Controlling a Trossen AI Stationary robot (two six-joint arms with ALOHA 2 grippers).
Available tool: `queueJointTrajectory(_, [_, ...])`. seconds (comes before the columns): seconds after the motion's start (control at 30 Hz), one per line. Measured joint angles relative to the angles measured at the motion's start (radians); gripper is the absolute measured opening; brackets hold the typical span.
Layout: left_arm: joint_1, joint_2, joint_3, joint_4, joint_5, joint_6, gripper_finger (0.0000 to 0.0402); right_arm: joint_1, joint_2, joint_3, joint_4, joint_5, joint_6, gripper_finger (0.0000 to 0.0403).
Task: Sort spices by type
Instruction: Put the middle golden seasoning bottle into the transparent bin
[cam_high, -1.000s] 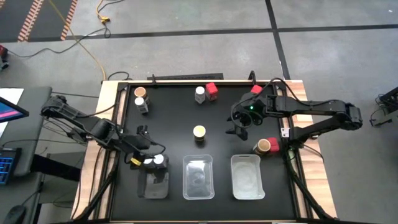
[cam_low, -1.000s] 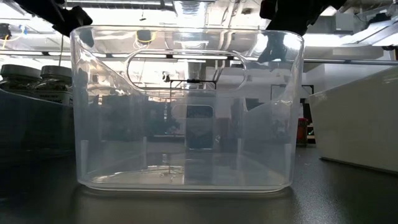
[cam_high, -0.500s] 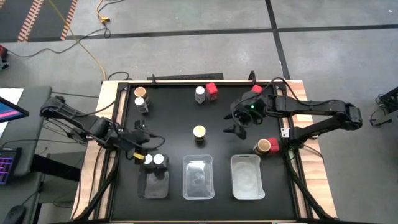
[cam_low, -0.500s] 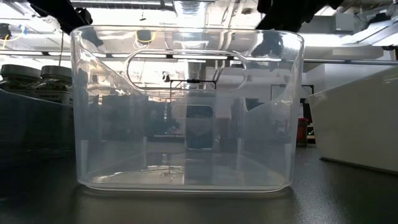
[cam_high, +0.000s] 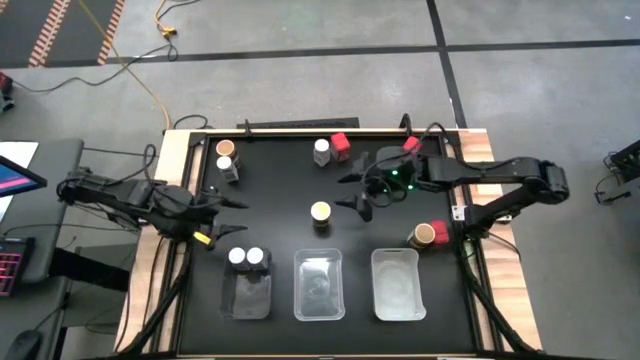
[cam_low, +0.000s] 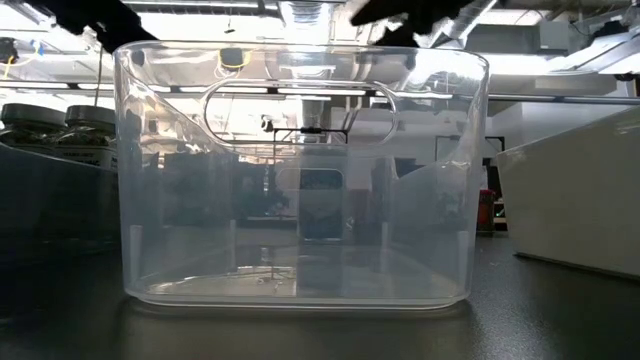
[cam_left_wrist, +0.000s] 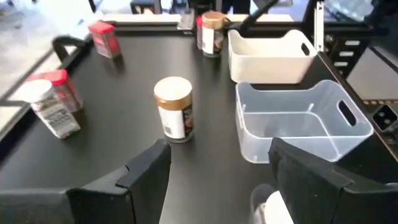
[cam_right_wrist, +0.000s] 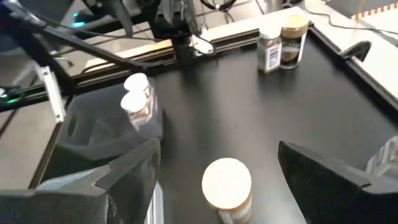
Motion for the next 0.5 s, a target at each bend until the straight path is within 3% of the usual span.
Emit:
queueJointTrajectory(0.33, [0.016,-0.065,-0.058,0.006,0.0,0.011,0.026,0.002,0.351,0.497,-0.398,0.075,0.0,0.033])
queueJointTrajectory(0.5, [0.016,-0.065,-0.058,0.003,0.0,0.022,0.026,0.002,0.49,0.638,-0.518,0.075,0.0,0.033])
